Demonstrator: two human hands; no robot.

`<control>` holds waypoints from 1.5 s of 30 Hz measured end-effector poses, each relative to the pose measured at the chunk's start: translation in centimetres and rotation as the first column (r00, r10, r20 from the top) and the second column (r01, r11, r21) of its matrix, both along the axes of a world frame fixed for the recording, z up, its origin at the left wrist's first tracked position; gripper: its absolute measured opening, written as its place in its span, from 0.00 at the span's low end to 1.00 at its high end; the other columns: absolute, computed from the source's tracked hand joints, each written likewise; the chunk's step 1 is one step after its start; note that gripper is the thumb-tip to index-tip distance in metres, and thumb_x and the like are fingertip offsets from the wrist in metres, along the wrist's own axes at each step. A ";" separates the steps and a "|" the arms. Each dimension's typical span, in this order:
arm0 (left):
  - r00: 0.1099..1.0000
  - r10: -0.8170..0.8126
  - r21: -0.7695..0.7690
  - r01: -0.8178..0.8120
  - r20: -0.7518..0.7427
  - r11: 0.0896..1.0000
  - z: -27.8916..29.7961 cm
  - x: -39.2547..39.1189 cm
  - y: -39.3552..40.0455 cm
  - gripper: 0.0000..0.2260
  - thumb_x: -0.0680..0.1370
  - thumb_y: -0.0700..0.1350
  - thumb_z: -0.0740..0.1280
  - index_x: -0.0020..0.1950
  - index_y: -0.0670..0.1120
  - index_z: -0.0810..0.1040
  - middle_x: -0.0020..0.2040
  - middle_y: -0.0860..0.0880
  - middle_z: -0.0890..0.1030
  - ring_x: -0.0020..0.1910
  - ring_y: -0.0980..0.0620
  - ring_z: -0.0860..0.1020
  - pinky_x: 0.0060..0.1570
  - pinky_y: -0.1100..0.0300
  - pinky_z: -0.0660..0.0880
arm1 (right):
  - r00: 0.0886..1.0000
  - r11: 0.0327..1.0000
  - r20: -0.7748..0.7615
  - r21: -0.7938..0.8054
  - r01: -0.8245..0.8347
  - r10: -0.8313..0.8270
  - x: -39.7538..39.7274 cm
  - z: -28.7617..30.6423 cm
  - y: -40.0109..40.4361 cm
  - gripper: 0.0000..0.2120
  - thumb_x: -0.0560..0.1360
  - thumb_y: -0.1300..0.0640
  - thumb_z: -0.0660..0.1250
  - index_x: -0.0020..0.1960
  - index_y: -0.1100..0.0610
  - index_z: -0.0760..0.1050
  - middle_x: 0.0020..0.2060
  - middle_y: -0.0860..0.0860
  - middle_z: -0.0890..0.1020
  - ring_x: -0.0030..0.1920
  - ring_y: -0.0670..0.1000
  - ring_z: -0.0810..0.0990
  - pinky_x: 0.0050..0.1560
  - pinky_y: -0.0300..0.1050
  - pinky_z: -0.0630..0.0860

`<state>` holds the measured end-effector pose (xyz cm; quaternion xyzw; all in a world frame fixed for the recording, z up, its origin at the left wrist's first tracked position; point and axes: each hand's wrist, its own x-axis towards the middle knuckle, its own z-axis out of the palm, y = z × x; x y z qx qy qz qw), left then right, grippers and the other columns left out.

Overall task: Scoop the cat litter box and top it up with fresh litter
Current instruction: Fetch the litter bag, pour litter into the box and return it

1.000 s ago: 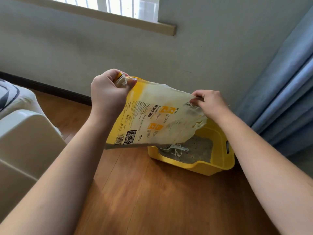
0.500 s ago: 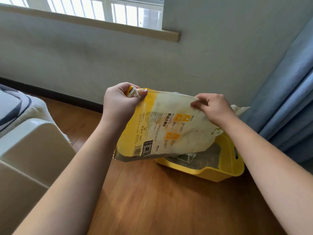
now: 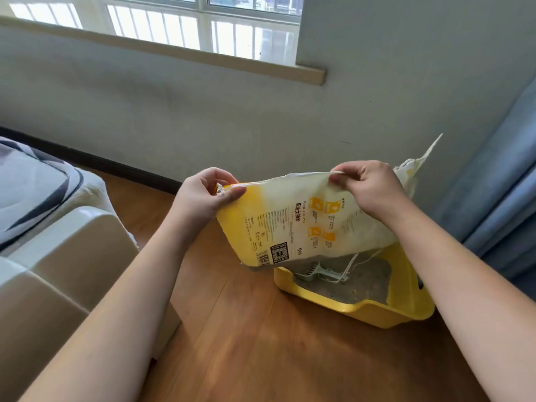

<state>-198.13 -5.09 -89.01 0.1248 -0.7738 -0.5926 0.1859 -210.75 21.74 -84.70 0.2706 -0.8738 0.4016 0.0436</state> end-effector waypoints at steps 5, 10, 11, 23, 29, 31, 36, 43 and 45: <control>0.983 -0.173 0.119 0.165 0.060 0.979 -1.6 0.5 -1.0 0.22 0.65 0.46 0.80 0.56 0.49 0.79 0.50 0.46 0.84 0.48 0.52 0.83 0.48 0.60 0.79 | 0.999 0.998 0.038 -0.070 -0.003 0.005 0.0 0.3 -0.2 0.06 0.75 0.53 0.70 0.41 0.44 0.81 0.37 0.40 0.84 0.40 0.35 0.81 0.44 0.32 0.72; 0.973 -0.129 0.018 0.127 0.193 0.992 -3.2 0.7 -0.3 0.12 0.72 0.42 0.76 0.54 0.47 0.82 0.48 0.52 0.86 0.49 0.55 0.84 0.57 0.52 0.79 | 1.000 0.998 0.016 -0.055 0.018 -0.018 -0.4 0.0 0.4 0.07 0.75 0.51 0.70 0.39 0.43 0.81 0.37 0.39 0.84 0.43 0.40 0.82 0.47 0.38 0.75; 0.980 -0.103 0.027 0.100 0.173 0.995 -3.1 0.6 -0.2 0.10 0.73 0.44 0.75 0.53 0.46 0.83 0.48 0.52 0.86 0.48 0.55 0.84 0.56 0.52 0.79 | 1.000 0.998 0.007 -0.048 0.029 -0.029 -0.5 0.0 0.5 0.07 0.75 0.51 0.70 0.39 0.42 0.81 0.36 0.38 0.84 0.43 0.41 0.82 0.46 0.38 0.74; 0.998 0.027 0.167 -0.016 -0.062 0.986 0.8 0.5 1.5 0.10 0.74 0.47 0.74 0.50 0.43 0.82 0.44 0.46 0.86 0.44 0.49 0.85 0.42 0.54 0.82 | 0.990 0.990 0.028 -0.021 0.139 -0.138 -1.3 -0.5 2.3 0.04 0.74 0.50 0.71 0.45 0.48 0.83 0.31 0.37 0.81 0.35 0.40 0.77 0.44 0.43 0.78; 0.988 0.080 0.283 -0.039 -0.133 0.958 1.3 0.4 2.2 0.07 0.73 0.44 0.74 0.49 0.43 0.83 0.44 0.44 0.85 0.43 0.46 0.85 0.41 0.53 0.81 | 0.997 0.997 0.019 0.017 0.077 -0.078 -1.2 0.1 2.3 0.03 0.75 0.50 0.70 0.45 0.47 0.81 0.36 0.42 0.83 0.38 0.44 0.78 0.41 0.39 0.73; 0.986 0.094 0.331 -0.044 -0.137 0.943 1.2 0.4 2.3 0.08 0.74 0.44 0.74 0.50 0.42 0.82 0.45 0.43 0.85 0.45 0.45 0.85 0.42 0.52 0.81 | 0.998 0.996 0.015 0.053 0.065 -0.066 -1.4 0.1 2.6 0.03 0.75 0.50 0.70 0.45 0.47 0.81 0.38 0.43 0.83 0.39 0.42 0.79 0.41 0.37 0.73; 0.982 0.123 0.387 -0.060 -0.141 0.920 1.2 0.2 2.6 0.09 0.74 0.41 0.74 0.52 0.40 0.82 0.45 0.43 0.84 0.43 0.46 0.84 0.42 0.52 0.82 | 0.998 0.974 -0.002 0.219 0.054 -0.055 -2.3 -0.3 3.3 0.01 0.74 0.52 0.72 0.46 0.47 0.81 0.40 0.44 0.83 0.43 0.45 0.80 0.48 0.42 0.75; 0.982 0.119 0.374 -0.056 -0.147 0.926 1.5 0.0 3.1 0.09 0.73 0.43 0.75 0.51 0.42 0.82 0.43 0.45 0.85 0.41 0.49 0.84 0.36 0.58 0.80 | 0.995 0.930 0.000 0.356 0.095 -0.102 -2.7 -1.4 3.9 0.03 0.73 0.55 0.72 0.42 0.48 0.81 0.38 0.43 0.82 0.42 0.49 0.81 0.48 0.51 0.79; 0.981 0.118 0.363 -0.056 -0.151 0.930 1.6 -0.1 3.4 0.09 0.73 0.43 0.75 0.50 0.42 0.82 0.42 0.45 0.84 0.40 0.49 0.84 0.36 0.59 0.80 | 0.993 0.932 -0.004 0.344 0.115 -0.121 -2.8 -1.6 3.9 0.03 0.73 0.55 0.72 0.41 0.48 0.81 0.38 0.44 0.83 0.42 0.50 0.81 0.48 0.51 0.79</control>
